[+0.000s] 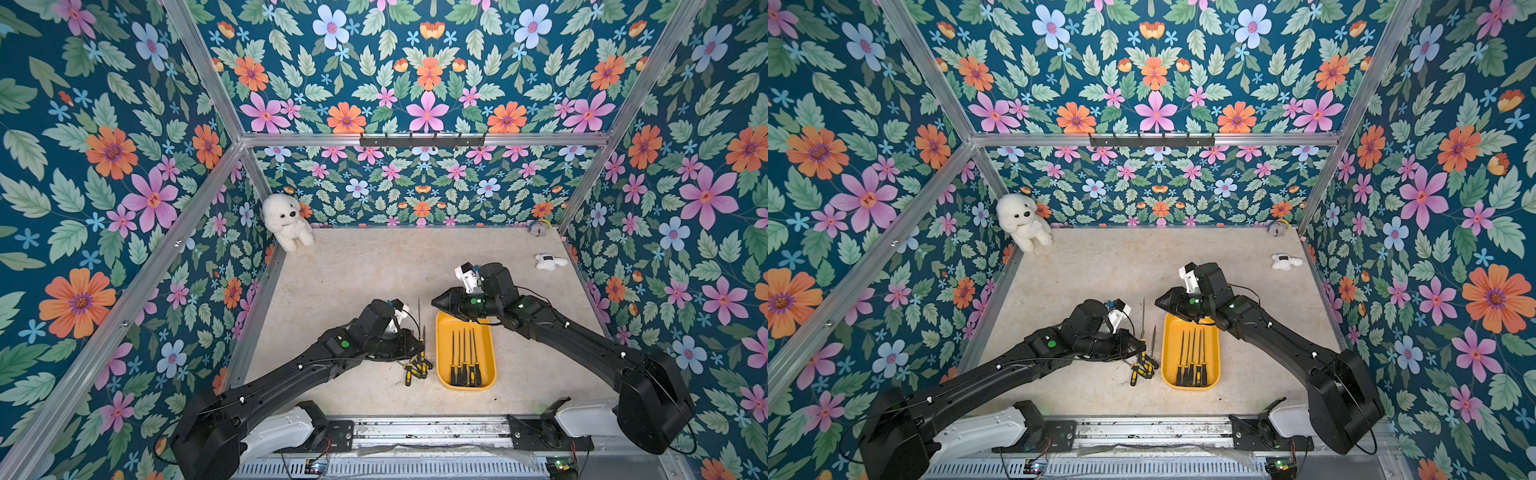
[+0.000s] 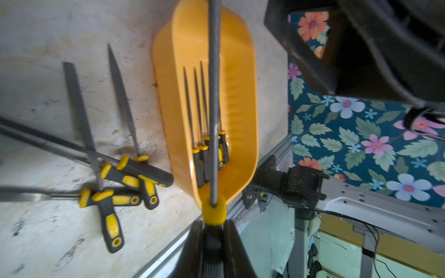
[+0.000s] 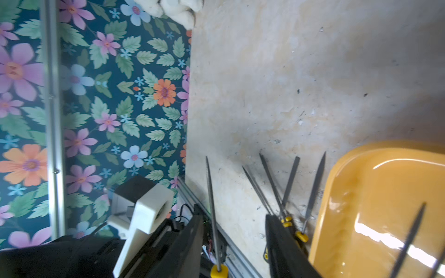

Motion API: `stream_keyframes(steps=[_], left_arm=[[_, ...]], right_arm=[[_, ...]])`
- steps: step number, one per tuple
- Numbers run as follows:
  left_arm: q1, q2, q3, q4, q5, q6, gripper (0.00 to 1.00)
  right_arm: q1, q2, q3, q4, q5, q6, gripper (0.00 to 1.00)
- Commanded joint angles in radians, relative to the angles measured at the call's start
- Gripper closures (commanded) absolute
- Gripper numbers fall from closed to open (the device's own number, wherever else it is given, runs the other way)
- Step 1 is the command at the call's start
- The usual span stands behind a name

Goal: Put the file tool into the storage box
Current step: Place the file tool in the storage box.

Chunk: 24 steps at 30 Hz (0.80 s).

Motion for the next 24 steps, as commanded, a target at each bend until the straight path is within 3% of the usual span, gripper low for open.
stream_keyframes(steps=[1, 14, 21, 24], left_arm=[[-0.001, 0.019, -0.002, 0.145, 0.091, -0.012, 1.0], [0.0, 0.037, -0.021, 0.197, 0.123, -0.029, 1.0], [0.0, 0.032, -0.05, 0.237, 0.136, -0.051, 1.0], [0.0, 0.032, -0.055, 0.248, 0.135, -0.058, 1.0]], right_arm=[[0.0, -0.003, -0.022, 0.149, -0.087, 0.054, 0.52], [0.0, 0.032, -0.038, 0.194, -0.087, 0.069, 0.64], [0.0, 0.048, -0.043, 0.237, -0.102, 0.082, 0.78], [0.0, 0.051, -0.051, 0.253, -0.114, 0.085, 0.92]])
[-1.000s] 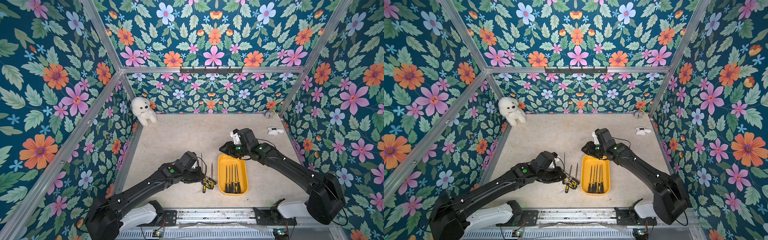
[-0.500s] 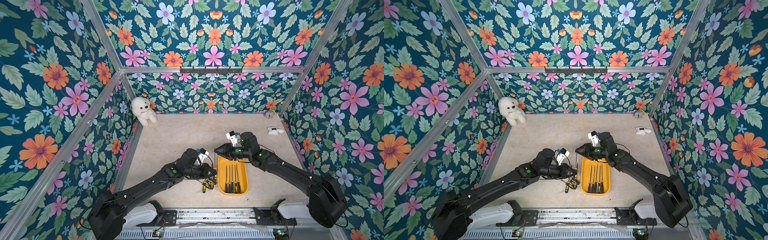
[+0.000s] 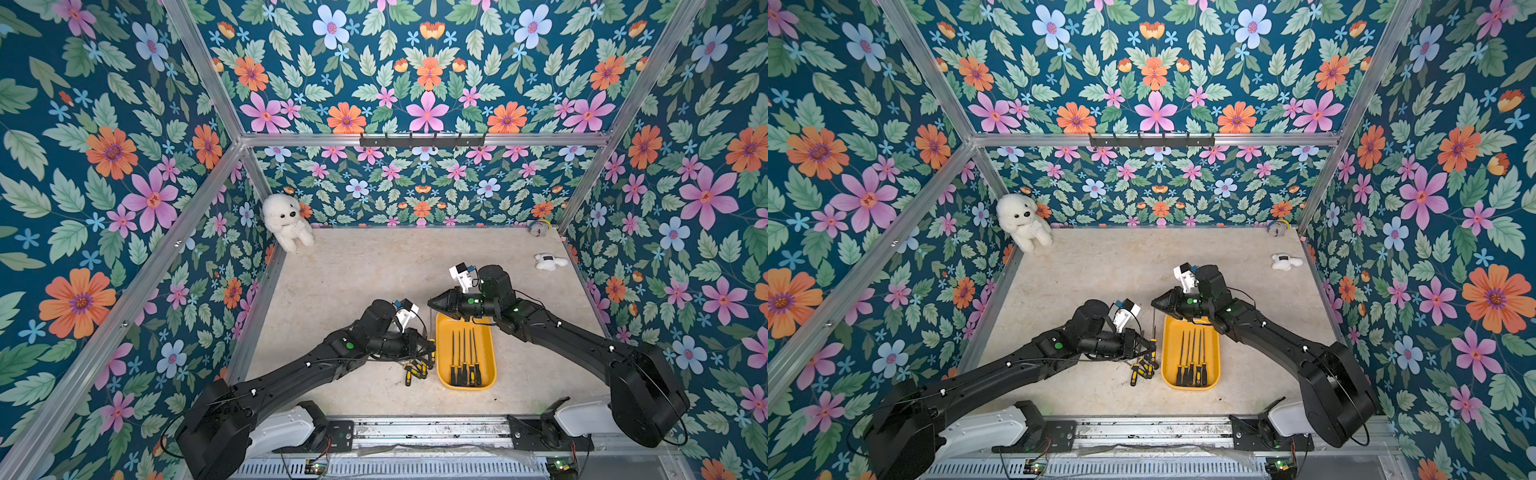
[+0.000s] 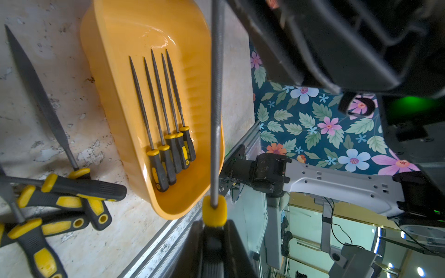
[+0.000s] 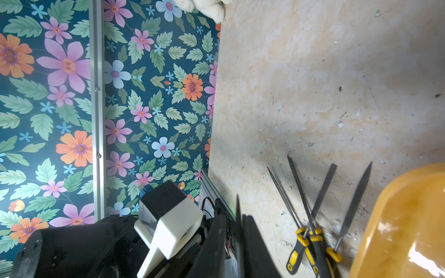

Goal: Put the file tool into the storage box
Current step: Place the file tool in the storage box.

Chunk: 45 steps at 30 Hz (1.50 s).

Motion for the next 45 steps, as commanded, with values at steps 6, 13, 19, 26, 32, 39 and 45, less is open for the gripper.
stream_keyframes(steps=[6, 13, 19, 26, 32, 39, 45], left_arm=[[0.0, -0.012, -0.02, 0.078, 0.013, -0.028, 1.0], [0.017, -0.036, -0.023, -0.002, -0.01, -0.013, 0.35], [0.117, -0.112, -0.04, -0.138, -0.059, 0.019, 0.09], [0.184, -0.14, -0.04, -0.225, -0.109, 0.053, 0.07], [0.183, -0.132, -0.044, -0.236, -0.125, 0.058, 0.06], [0.183, -0.131, -0.056, -0.237, -0.139, 0.056, 0.06], [0.183, -0.129, -0.061, -0.235, -0.148, 0.051, 0.06]], right_arm=[[0.0, -0.005, -0.031, 0.084, -0.022, 0.028, 1.0], [-0.006, -0.021, 0.03, -0.139, 0.111, -0.055, 1.0], [-0.015, 0.027, 0.159, -0.565, 0.397, -0.181, 1.0], [-0.014, 0.086, 0.173, -0.673, 0.552, -0.183, 1.0], [0.004, 0.151, 0.187, -0.659, 0.558, -0.187, 1.0], [0.056, 0.198, 0.17, -0.632, 0.564, -0.176, 1.0], [0.075, 0.219, 0.165, -0.601, 0.558, -0.177, 1.0]])
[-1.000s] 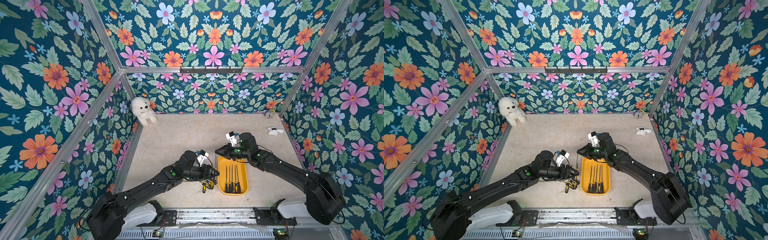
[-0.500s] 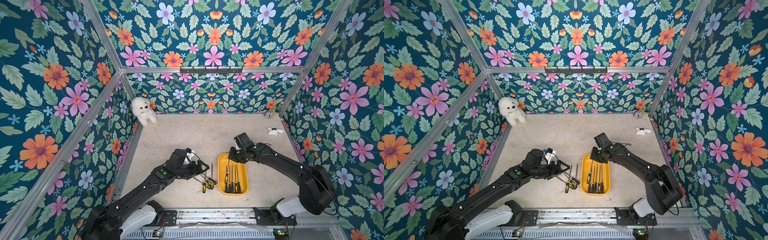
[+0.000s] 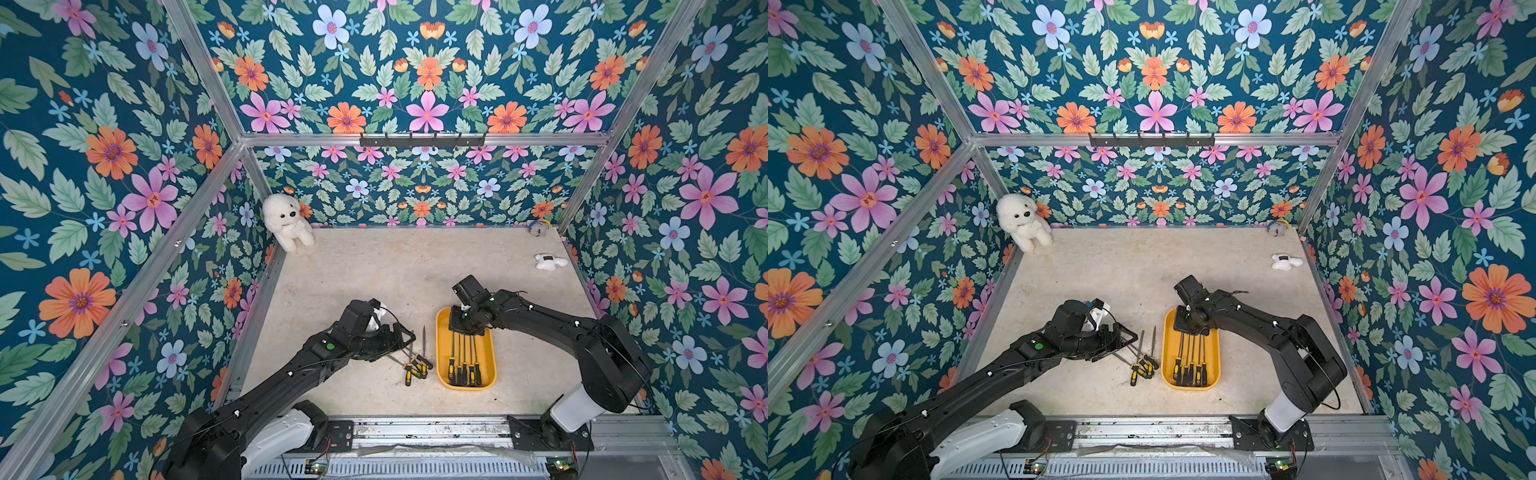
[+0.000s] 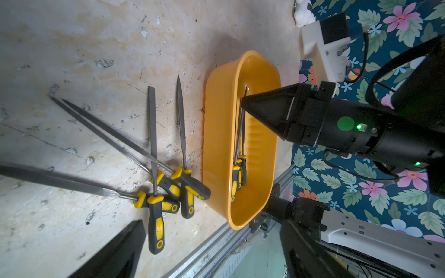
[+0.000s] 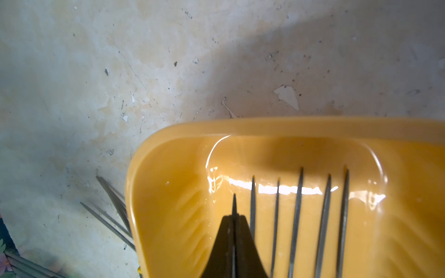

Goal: Put the file tool into the storage box
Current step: Place the file tool in the storage box.

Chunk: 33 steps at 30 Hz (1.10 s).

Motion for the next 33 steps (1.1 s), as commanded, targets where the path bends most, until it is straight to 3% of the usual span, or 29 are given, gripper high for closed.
stream_keyframes(steps=[1, 21, 26, 33], left_arm=[[0.001, 0.0, -0.006, 0.001, -0.012, 0.005, 0.06], [0.001, -0.01, -0.041, 0.013, -0.042, -0.02, 0.06], [0.001, -0.02, -0.051, 0.01, -0.05, -0.027, 0.06], [0.0, -0.026, -0.065, 0.004, -0.076, -0.063, 0.06]], right_arm=[[0.012, 0.01, 0.006, 0.03, 0.009, -0.005, 1.0], [0.056, 0.088, -0.02, 0.067, 0.018, -0.018, 1.0], [0.057, 0.075, -0.025, 0.061, 0.027, -0.013, 0.84], [0.058, 0.037, 0.016, 0.011, 0.058, -0.021, 0.7]])
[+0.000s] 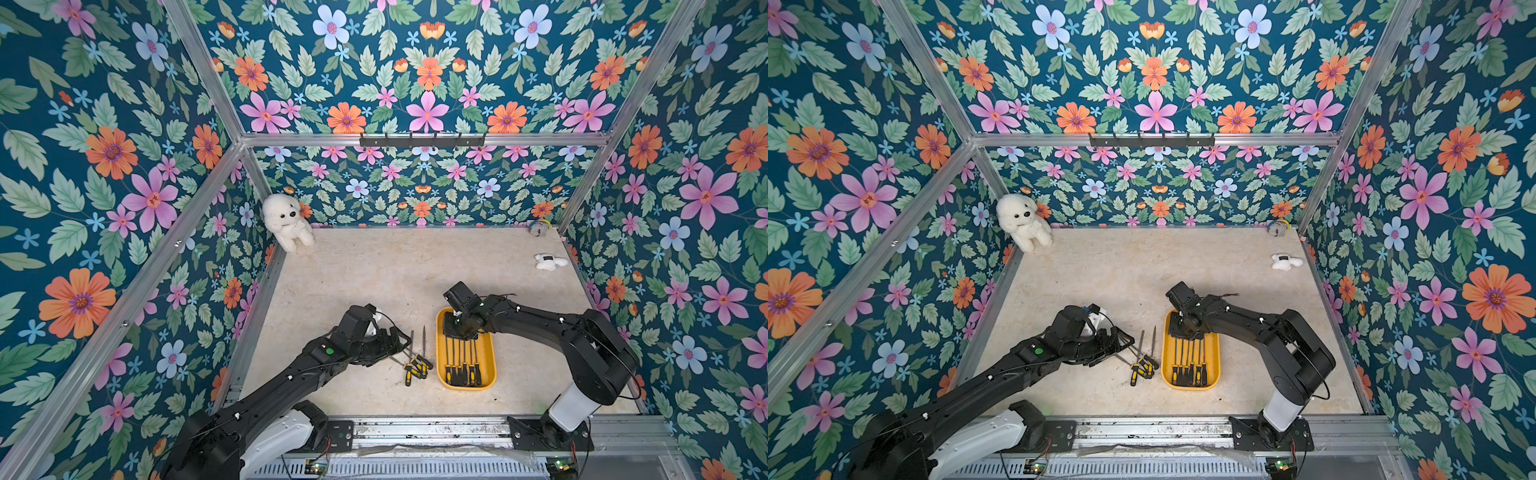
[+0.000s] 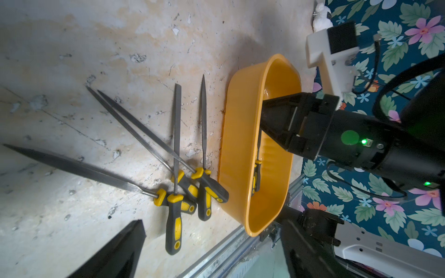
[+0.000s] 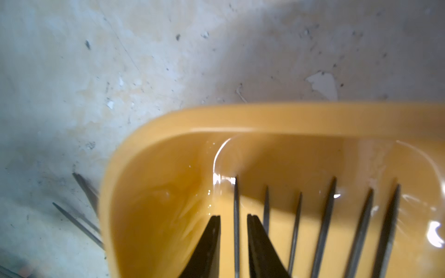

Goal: Put the file tool into the storage box
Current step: Place the file tool in the storage box, then pick up the file tool from the center of the board.

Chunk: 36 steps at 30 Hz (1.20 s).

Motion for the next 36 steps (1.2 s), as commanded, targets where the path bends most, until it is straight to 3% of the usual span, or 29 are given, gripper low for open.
stream_keyframes(steps=[1, 8, 12, 23, 33, 36], left_arm=[[-0.002, -0.003, -0.011, -0.012, -0.035, -0.033, 0.06], [-0.139, 0.048, -0.005, -0.093, -0.204, -0.168, 0.13], [-0.194, 0.102, -0.008, -0.09, -0.245, -0.269, 0.36], [-0.309, 0.306, 0.124, -0.144, -0.285, -0.185, 0.52], [-0.331, 0.441, 0.185, -0.206, -0.267, -0.122, 0.61], [-0.332, 0.458, 0.2, -0.232, -0.272, -0.108, 0.68]], right_arm=[[0.0, -0.049, 0.02, -0.046, 0.04, -0.009, 0.69], [-0.032, -0.148, 0.042, -0.081, 0.044, -0.012, 0.66], [-0.051, -0.168, 0.046, -0.101, 0.037, -0.025, 0.66], [-0.061, -0.208, 0.001, -0.101, 0.024, -0.037, 0.66], [-0.07, -0.239, -0.028, -0.095, 0.021, -0.034, 0.67], [-0.071, -0.238, -0.023, -0.094, 0.022, -0.035, 0.67]])
